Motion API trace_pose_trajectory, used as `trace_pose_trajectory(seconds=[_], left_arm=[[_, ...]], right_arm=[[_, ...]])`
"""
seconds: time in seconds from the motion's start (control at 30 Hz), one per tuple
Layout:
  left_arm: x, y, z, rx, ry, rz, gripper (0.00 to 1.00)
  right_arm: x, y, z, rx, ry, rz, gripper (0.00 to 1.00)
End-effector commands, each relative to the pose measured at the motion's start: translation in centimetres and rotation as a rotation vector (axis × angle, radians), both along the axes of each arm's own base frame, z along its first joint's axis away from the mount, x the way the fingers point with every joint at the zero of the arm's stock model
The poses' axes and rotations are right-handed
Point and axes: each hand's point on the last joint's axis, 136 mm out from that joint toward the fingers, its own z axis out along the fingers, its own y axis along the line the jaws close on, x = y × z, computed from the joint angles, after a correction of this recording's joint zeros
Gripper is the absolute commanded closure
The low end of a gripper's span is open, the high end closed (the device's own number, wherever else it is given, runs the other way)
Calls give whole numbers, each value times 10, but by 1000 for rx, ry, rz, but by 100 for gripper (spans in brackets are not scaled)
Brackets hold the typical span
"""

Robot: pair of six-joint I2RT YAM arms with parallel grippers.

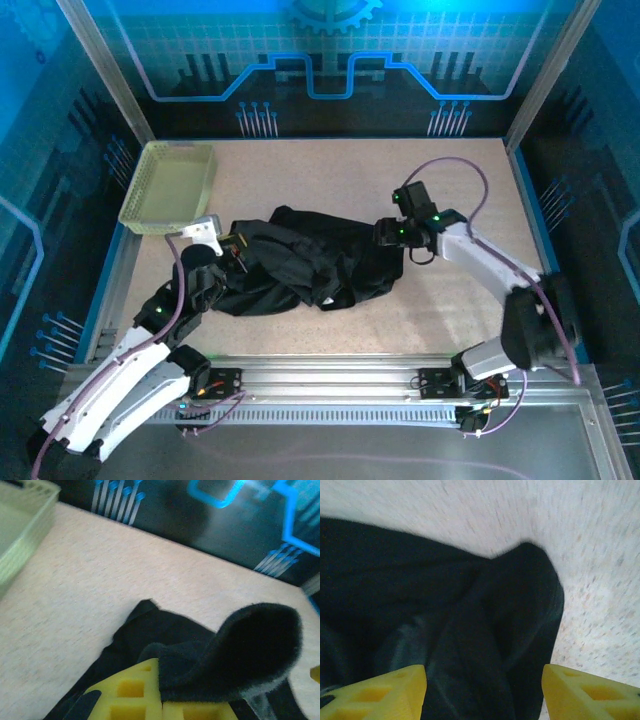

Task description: Fold the inside-out t-shirt

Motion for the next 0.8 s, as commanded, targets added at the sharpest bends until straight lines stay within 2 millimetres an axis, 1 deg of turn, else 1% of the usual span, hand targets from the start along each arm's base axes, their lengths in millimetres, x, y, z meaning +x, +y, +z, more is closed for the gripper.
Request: trace_pose_trajectory(seconds=[0.0,0.07,0.13,0.23,0.27,0.33,0.4,0.57,0.6,0.67,0.73,0.77], left_arm=[[-13,44,-22,47,76,220,100],[-18,58,-26,66,91,293,100],[-20,67,-29,75,101,333,100],[-17,67,-32,75,111,330,100],[-17,67,-32,75,113,333,100],[-15,68,-32,79,119,341,100],[-13,68,-32,80,124,343,100],[-9,66,-27,63,106,337,100],[-9,66,-26,63,105,335,100],[-8,66,-23,60,98,334,100],[-7,67,-16,62,86,333,100],[-7,67,-11,63,78,333,100]], right_arm=[[-2,-14,-26,-19,103,-101,37],[-3,-14,-37,-14,125,-107,37],[-5,-6,-44,29,138,-88,39],[-9,3,-54,66,170,-65,44],[-10,4,-58,69,183,-62,47],[-11,9,-61,96,195,-48,56],[-13,13,-64,117,209,-45,58],[-17,18,-72,138,255,-40,56],[-17,18,-71,141,255,-42,59],[-17,16,-65,140,235,-45,73],[-16,11,-49,129,190,-56,91],[-16,7,-40,116,169,-61,97]])
